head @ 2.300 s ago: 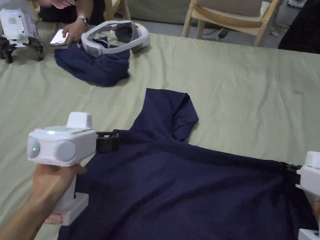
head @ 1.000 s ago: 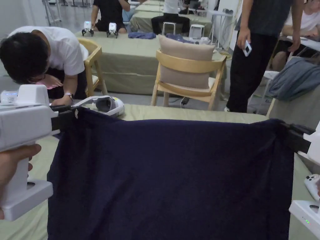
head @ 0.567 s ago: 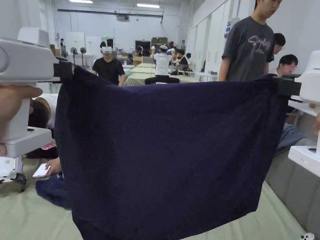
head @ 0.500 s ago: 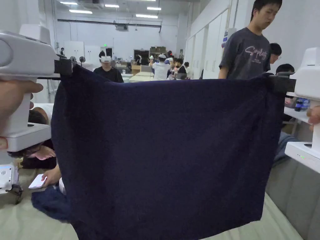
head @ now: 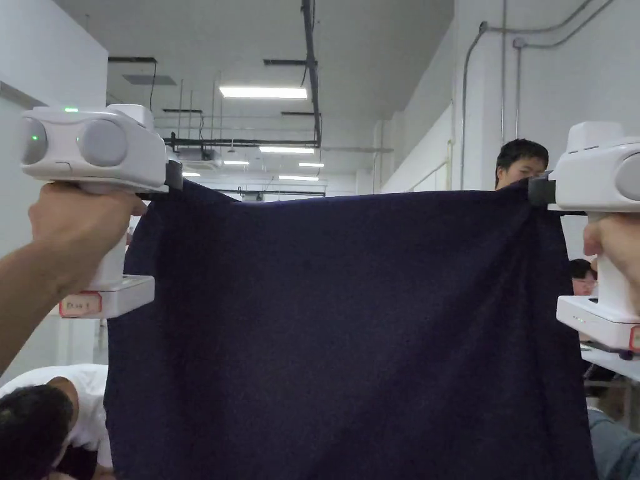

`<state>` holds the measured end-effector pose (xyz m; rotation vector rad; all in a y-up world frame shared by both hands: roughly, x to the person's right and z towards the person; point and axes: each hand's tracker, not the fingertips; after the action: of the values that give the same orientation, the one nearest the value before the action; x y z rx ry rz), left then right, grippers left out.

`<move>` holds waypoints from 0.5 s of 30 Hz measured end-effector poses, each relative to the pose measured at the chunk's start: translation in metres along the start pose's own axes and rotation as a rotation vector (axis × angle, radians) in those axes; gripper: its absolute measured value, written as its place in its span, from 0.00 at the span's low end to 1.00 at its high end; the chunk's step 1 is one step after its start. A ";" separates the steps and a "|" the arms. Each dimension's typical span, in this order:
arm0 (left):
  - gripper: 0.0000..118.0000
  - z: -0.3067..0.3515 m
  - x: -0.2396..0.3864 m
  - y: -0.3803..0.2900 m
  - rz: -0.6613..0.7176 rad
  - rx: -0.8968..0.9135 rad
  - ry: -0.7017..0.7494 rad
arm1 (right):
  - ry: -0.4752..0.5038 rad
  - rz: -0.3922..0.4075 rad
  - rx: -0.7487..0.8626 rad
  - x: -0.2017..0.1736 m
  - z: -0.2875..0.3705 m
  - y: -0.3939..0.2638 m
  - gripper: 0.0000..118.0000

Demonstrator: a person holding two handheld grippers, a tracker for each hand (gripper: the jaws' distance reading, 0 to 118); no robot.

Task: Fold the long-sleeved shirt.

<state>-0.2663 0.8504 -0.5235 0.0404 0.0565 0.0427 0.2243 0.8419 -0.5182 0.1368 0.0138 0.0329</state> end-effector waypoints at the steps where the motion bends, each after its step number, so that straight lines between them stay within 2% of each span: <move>1: 0.05 -0.005 0.003 0.007 -0.030 0.005 0.014 | -0.013 -0.003 0.010 -0.001 -0.007 0.005 0.03; 9: 0.05 -0.021 0.008 0.036 -0.064 0.145 0.048 | -0.045 -0.026 0.110 -0.010 -0.043 0.016 0.03; 15: 0.05 -0.034 0.005 -0.026 -0.093 0.070 0.036 | -0.003 -0.024 0.046 -0.003 -0.054 -0.044 0.03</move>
<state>-0.2622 0.8257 -0.5584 0.1065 0.0956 -0.0514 0.2216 0.8055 -0.5775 0.1826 0.0132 0.0084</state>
